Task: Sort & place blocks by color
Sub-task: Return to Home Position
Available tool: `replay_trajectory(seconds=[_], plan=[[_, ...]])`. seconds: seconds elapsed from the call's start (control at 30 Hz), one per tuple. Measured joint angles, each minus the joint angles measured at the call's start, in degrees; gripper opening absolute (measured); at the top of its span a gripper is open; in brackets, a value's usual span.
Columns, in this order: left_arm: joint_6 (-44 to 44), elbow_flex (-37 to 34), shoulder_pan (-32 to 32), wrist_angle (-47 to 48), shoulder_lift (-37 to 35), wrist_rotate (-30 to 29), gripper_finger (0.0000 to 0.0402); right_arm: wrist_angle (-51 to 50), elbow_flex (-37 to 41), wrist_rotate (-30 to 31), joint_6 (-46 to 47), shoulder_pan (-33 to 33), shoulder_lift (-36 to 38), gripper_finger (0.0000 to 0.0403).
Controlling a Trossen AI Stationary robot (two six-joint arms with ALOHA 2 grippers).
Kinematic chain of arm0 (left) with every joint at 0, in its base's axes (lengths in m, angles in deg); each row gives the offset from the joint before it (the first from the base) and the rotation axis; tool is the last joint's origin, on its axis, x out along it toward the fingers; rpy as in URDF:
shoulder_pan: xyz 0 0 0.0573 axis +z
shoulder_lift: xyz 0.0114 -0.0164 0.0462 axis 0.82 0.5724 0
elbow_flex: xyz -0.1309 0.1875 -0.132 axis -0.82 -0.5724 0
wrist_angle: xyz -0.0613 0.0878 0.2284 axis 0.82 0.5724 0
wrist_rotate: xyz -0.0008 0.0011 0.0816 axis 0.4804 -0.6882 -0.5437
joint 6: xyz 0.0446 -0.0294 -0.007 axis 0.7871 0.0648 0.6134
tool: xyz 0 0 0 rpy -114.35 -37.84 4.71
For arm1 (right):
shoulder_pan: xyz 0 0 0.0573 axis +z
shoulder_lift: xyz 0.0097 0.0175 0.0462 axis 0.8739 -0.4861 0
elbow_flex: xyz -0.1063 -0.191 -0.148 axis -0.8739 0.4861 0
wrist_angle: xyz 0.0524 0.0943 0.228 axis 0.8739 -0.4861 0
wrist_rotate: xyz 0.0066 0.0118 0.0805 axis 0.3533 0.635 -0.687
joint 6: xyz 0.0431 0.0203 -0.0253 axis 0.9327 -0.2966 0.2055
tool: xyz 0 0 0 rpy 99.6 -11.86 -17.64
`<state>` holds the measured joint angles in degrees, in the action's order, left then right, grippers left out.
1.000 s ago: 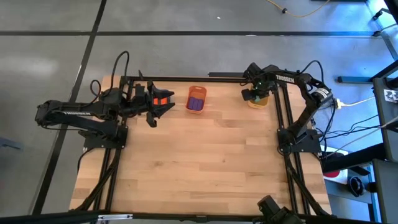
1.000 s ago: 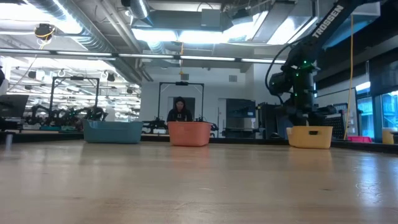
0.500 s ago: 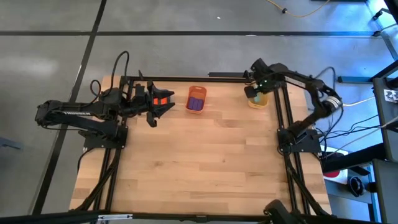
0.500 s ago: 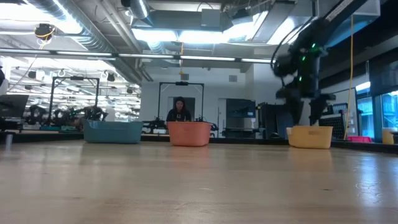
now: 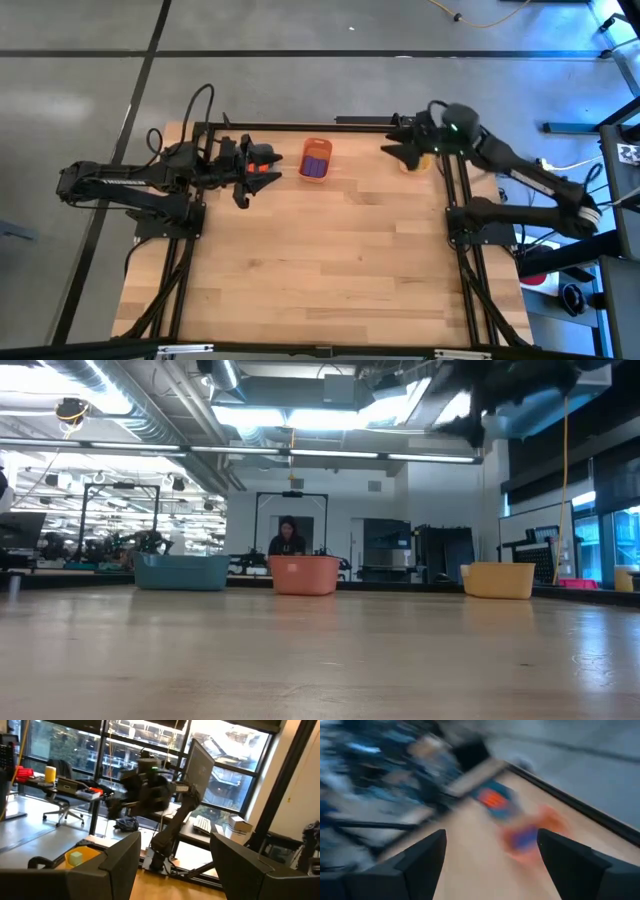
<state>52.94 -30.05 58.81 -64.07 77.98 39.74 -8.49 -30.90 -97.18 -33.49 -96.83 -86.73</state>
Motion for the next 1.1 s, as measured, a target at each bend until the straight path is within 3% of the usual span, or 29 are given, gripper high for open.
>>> replay_trajectory(seconds=[0.1, 0.23, 0.57, 0.7, 1.1], plan=[[0.0, 0.0, 0.0, 0.0, 0.0, -0.2, 0.0231, 11.6, 4.1, -0.6, 2.2, 5.4, 4.6, 0.0315], [0.3, 0.0, 0.1, 0.1, 0.0, -0.1, 0.0231, 18.2, 5.5, -0.2, -1.5, 10.4, 7.2, 0.0315], [0.5, 0.0, 1.3, 1.3, 0.0, 0.9, 0.023, 20.2, 5.5, 0.0, -12.2, 15.2, 7.7, 0.0315], [0.5, 0.0, 1.3, 1.3, 0.0, 1.0, 0.0227, 20.3, 5.5, 0.0, -12.0, 15.2, 7.7, 0.0315], [1.6, 0.0, 1.0, 1.3, 0.0, 1.0, 0.0144, 20.3, 5.5, -1.3, -13.6, 15.2, 7.7, 0.0315]])
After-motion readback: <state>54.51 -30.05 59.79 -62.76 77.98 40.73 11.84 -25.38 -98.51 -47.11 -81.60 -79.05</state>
